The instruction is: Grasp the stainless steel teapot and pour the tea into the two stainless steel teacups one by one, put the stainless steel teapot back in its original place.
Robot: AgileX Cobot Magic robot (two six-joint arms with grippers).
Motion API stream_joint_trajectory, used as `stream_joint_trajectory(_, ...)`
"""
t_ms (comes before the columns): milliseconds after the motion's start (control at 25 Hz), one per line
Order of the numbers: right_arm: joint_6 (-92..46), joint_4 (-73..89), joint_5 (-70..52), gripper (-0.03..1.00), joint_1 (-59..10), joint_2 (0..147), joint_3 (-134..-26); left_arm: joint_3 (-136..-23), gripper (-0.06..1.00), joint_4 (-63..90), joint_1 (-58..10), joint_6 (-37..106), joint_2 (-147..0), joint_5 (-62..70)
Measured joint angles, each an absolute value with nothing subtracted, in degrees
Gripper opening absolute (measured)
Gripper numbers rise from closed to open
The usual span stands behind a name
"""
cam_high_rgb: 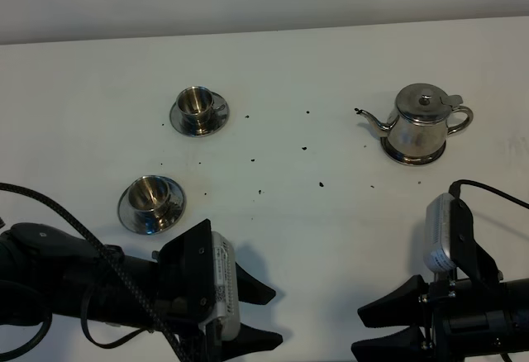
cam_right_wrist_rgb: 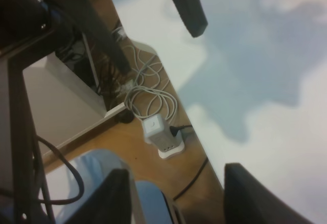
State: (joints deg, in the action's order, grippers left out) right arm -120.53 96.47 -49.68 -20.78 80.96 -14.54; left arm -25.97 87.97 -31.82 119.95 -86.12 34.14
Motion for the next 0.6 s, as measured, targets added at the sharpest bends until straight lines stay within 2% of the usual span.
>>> stream_joint_trajectory(400,-120.5,96.6,-49.7,0.41,-20.8,81.0,-14.5,-26.0,0.5,89.9,-31.9,120.2,-86.1,33.5)
stream_joint_trajectory(600,-120.5,99.5,-48.3,0.41,-20.8,81.0,-14.5,-26.0,0.48,96.4,-31.9,117.9,-84.1,27.2)
